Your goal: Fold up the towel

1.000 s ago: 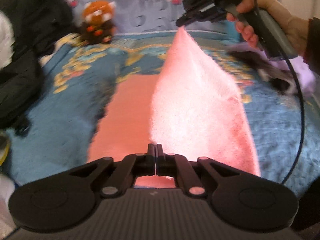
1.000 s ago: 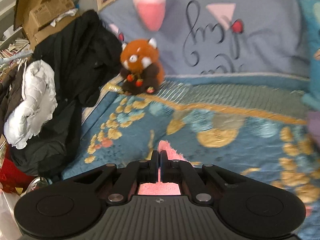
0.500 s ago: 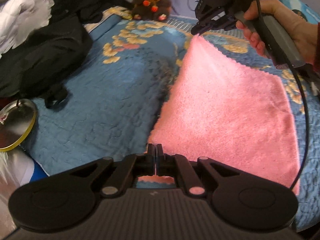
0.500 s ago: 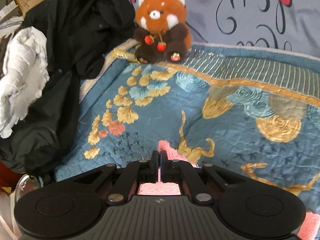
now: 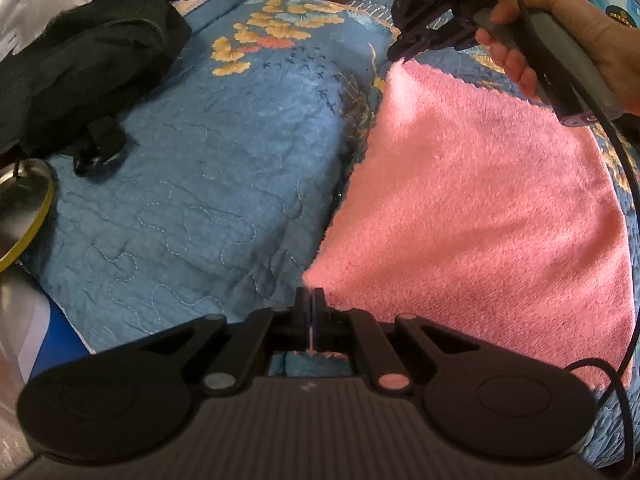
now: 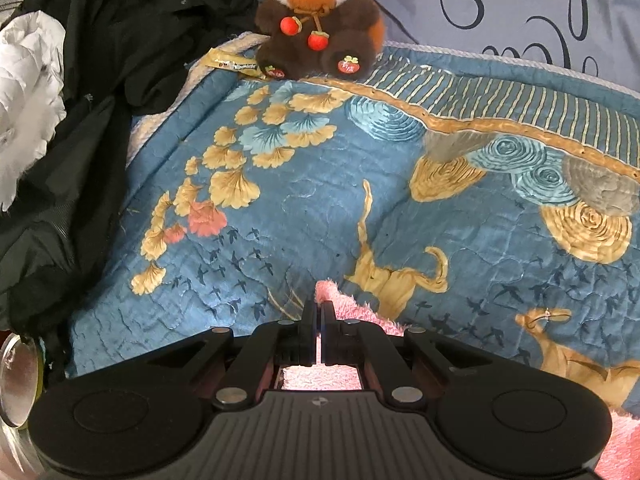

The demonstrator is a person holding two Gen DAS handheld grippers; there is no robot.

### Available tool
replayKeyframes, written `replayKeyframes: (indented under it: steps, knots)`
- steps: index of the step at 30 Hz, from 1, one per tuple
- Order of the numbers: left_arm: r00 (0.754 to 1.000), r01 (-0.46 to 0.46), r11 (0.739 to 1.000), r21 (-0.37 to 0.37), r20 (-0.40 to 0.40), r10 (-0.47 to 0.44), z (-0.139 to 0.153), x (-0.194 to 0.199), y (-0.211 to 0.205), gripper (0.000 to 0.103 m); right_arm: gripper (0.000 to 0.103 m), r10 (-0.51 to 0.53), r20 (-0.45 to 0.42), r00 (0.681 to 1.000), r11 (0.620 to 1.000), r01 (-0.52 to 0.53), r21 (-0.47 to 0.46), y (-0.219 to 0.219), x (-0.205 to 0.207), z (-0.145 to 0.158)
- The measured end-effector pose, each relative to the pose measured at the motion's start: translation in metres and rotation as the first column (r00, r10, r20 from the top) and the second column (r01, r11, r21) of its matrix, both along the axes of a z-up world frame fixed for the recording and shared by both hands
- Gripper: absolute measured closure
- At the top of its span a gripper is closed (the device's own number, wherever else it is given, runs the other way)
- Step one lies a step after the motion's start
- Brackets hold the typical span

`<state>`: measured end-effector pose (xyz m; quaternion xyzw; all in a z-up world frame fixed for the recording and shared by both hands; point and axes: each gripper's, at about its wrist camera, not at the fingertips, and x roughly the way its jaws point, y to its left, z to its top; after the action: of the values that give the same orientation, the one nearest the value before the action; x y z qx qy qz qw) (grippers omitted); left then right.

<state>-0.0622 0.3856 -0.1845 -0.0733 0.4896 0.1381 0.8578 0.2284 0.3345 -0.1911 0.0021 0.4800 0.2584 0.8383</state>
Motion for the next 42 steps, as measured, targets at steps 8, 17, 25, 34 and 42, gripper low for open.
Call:
replayKeyframes:
  steps: [8,17,25,34,42]
  knots:
    - [1.000,0.001,1.000,-0.020,-0.005,-0.002,-0.006,0.002,0.002,0.102,0.101,0.029,0.044,0.999,0.997,-0.026,-0.069,0.010,-0.005,0.000]
    - [1.000,-0.024,0.999,-0.022,-0.015,0.024,-0.009,0.002,0.012,0.101,0.099,0.058,0.061,0.996,0.993,-0.051,-0.111,0.019,-0.008,0.002]
    - [0.999,-0.052,0.999,0.004,-0.004,0.052,-0.003,-0.001,0.020,0.101,0.095,0.056,0.091,0.994,0.995,-0.047,-0.093,0.020,-0.007,0.017]
    - [0.999,-0.037,0.999,0.014,0.021,0.037,0.009,-0.001,0.016,0.099,0.095,0.046,0.154,0.987,0.999,-0.045,-0.014,0.007,-0.019,0.052]
    - [0.990,0.024,0.998,0.064,0.138,-0.032,0.053,-0.016,0.009,0.061,0.094,0.035,0.243,0.969,0.996,-0.054,0.069,-0.056,-0.059,0.100]
